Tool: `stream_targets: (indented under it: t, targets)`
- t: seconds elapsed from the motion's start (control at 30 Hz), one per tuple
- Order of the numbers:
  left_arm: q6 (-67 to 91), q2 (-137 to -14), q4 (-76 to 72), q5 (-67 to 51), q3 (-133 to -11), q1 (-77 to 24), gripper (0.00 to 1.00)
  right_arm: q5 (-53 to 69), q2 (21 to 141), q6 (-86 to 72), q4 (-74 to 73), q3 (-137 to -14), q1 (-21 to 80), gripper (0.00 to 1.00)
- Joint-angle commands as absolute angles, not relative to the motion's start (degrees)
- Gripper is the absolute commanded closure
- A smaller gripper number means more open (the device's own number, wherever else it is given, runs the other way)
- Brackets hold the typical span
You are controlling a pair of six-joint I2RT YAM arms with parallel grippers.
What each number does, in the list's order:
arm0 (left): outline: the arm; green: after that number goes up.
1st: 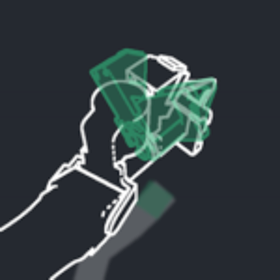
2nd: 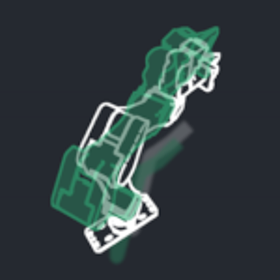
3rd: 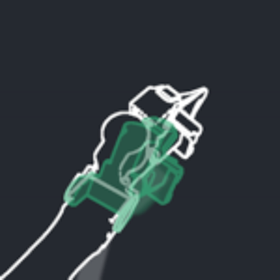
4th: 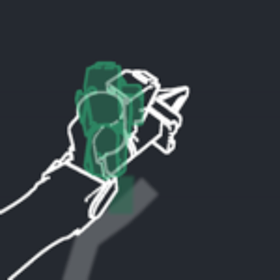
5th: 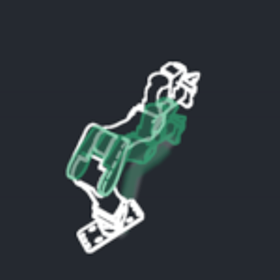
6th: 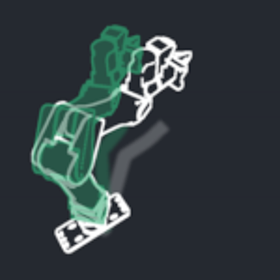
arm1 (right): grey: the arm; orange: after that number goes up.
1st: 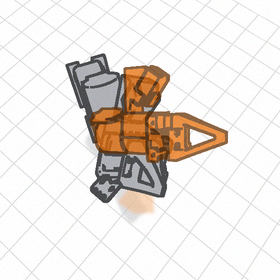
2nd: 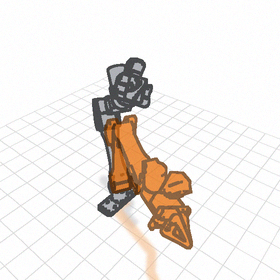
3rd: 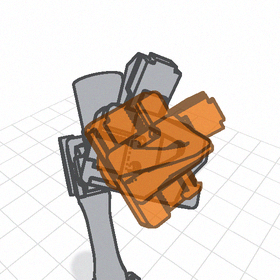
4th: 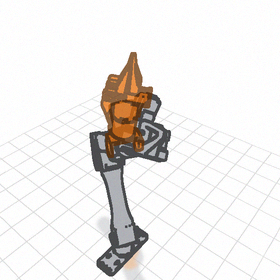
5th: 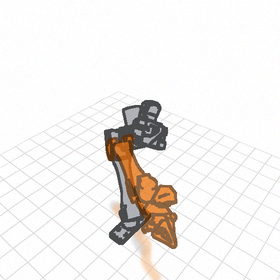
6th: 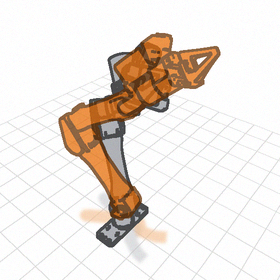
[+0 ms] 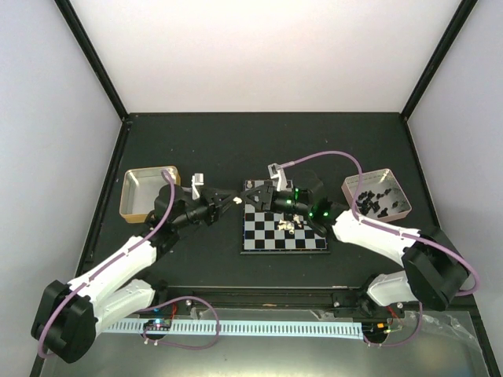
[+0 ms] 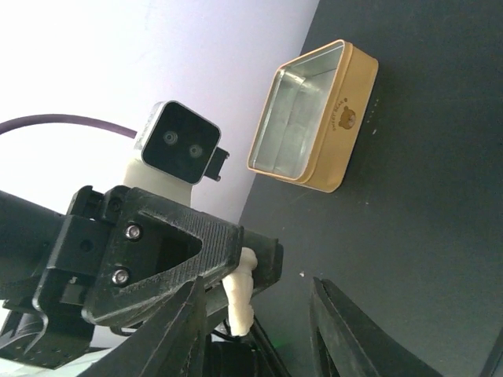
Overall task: Set up the chess pieces on the board
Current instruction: Place the chess piece on the chessboard.
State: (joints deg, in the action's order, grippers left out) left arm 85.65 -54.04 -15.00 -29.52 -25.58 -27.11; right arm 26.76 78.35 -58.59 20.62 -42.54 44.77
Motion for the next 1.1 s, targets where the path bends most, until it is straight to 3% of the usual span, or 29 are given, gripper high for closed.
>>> stream_targets:
  t: [0.0, 0.27, 0.37, 0.57, 0.7, 0.77, 0.87, 0.93, 1.07]
  targets:
    - [91.6, -53.5, -17.8, -30.6, -25.0, -27.5, 0.97, 25.6, 79.3, -53.9, 19.9, -44.5, 45.3, 0.64]
    - [96.3, -53.6, -19.8, -32.0, -24.9, -27.6, 0.97, 27.2, 80.6, -49.0, 18.1, -46.9, 46.8, 0.67]
    - [96.9, -53.7, -20.1, -32.1, -24.8, -27.6, 0.97, 27.0, 81.4, -49.4, 18.1, -47.6, 47.5, 0.74]
    - [96.6, -52.8, -19.0, -31.0, -24.4, -27.6, 0.97, 25.9, 81.3, -49.1, 16.1, -48.5, 47.9, 0.98]
    - [94.5, -51.5, -16.2, -29.7, -24.7, -27.5, 0.92, 24.4, 80.5, -46.8, 11.3, -50.0, 47.8, 0.99]
    - [92.1, -50.9, -13.6, -29.0, -25.2, -27.6, 0.83, 22.7, 80.3, -44.6, 5.3, -51.8, 47.9, 0.99]
    - [83.5, -49.0, -2.7, -25.2, -27.6, -27.2, 0.49, 18.3, 81.3, -39.7, -6.8, -56.7, 47.8, 0.99]
    - [75.3, -46.9, 5.3, -20.2, -28.9, -26.8, 0.35, 15.0, 84.1, -36.7, -17.0, -61.2, 47.6, 0.99]
    - [62.9, -40.9, 16.5, -6.1, -28.9, -26.1, 0.24, 9.6, 92.5, -33.4, -34.8, -70.7, 46.2, 0.99]
